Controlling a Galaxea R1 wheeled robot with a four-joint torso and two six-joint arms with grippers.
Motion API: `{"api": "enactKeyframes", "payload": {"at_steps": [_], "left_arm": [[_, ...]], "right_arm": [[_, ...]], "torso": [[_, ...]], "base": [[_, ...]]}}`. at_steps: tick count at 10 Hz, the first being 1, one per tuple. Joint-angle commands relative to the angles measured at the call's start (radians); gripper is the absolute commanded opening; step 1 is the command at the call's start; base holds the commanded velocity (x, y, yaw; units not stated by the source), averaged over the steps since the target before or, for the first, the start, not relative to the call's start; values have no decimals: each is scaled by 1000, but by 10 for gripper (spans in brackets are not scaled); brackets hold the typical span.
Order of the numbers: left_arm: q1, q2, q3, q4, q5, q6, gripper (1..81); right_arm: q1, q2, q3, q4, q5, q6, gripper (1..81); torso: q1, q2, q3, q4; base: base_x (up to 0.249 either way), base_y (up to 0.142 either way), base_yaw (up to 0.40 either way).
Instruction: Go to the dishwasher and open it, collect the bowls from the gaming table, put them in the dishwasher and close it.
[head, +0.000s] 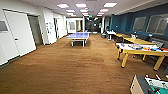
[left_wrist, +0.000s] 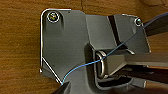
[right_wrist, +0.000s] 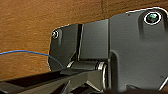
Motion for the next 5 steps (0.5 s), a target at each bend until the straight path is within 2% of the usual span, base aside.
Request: {"api": "enactKeyframes", "payload": {"at_steps": [1,5], "left_arm": [[-42,10,3,11,39,4,811],[-42,19,3,5,37,4,811]], "right_arm": [[54,-1,12,-12,-53,-2,811],[51,3,12,-28,-53,-3,811]], "torso": [[0,0,0,0],[0,0,0,0]], "base": [[169,0,0],[168,0,0]]}}
